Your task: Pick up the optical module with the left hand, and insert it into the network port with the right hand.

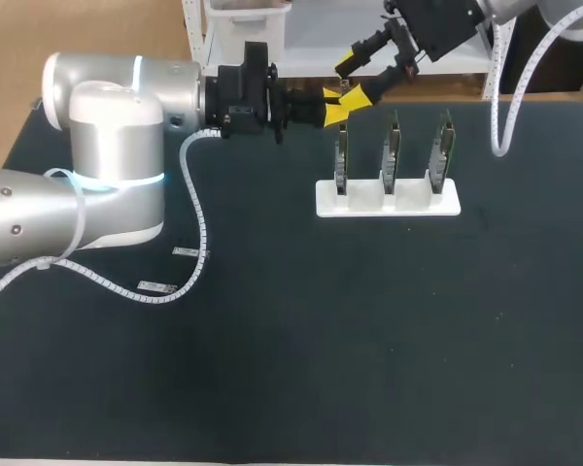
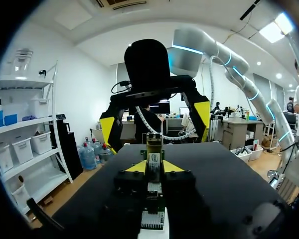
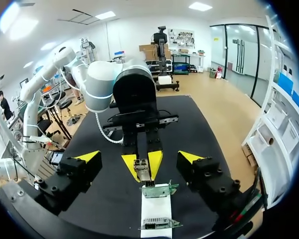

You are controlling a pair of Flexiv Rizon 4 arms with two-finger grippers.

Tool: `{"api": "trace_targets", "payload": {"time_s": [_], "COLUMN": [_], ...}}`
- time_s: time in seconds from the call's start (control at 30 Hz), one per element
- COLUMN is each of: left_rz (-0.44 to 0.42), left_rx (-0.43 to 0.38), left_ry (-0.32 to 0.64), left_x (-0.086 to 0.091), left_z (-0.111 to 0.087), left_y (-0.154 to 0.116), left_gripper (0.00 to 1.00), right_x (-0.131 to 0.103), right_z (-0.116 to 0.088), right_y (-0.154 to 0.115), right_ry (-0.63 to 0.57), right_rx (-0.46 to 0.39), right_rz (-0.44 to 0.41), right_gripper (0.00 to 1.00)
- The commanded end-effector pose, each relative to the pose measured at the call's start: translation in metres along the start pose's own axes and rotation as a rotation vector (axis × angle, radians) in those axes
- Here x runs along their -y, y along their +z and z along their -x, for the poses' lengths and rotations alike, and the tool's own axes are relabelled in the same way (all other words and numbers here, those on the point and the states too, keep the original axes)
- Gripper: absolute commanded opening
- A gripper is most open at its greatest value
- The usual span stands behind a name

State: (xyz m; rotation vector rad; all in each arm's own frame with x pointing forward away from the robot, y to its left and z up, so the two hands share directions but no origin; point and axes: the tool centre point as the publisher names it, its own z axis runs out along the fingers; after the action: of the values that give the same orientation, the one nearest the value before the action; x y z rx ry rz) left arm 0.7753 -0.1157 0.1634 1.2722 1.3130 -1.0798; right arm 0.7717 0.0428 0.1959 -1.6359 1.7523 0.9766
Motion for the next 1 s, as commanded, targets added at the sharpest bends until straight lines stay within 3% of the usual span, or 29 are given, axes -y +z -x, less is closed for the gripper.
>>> {"api": "trace_targets", "payload": {"time_s": [0.03,0.77,0.8,0.83,0.87,1.0], "left_rz": [0.005,0.005,0.005,0.005,0.005,0.005], "left_rx": [0.001,0.001,0.001,0.001,0.001,0.001], "left_ry": [0.002,0.002,0.002,0.002,0.002,0.002], "left_x": [0.0011,0.0011,0.0011,0.0011,0.0011,0.0011], "left_z": [-0.0002,-0.0002,-0.0002,-0.0002,-0.0002,-0.0002], "left_y": [0.0005,0.0005,0.0005,0.0005,0.0005,0.0005], "left_gripper": [0.00,0.00,0.24,0.79,1.00,1.00], "right_x": [-0.0046,-0.0074,-0.0075,-0.0077,-0.0079,-0.0087], "right_z": [0.0001,0.0001,0.0000,-0.0001,-0.0002,-0.0008], "right_y": [0.0004,0.0009,0.0009,0.0008,0.0007,0.0002], "right_ry": [-0.002,0.013,0.014,0.014,0.015,0.016], "right_rx": [-0.005,0.003,0.003,0.004,0.005,0.006], "right_rz": [-0.008,-0.029,-0.029,-0.030,-0.031,-0.035], "right_gripper": [0.00,0.00,0.00,0.00,0.00,0.00]}}
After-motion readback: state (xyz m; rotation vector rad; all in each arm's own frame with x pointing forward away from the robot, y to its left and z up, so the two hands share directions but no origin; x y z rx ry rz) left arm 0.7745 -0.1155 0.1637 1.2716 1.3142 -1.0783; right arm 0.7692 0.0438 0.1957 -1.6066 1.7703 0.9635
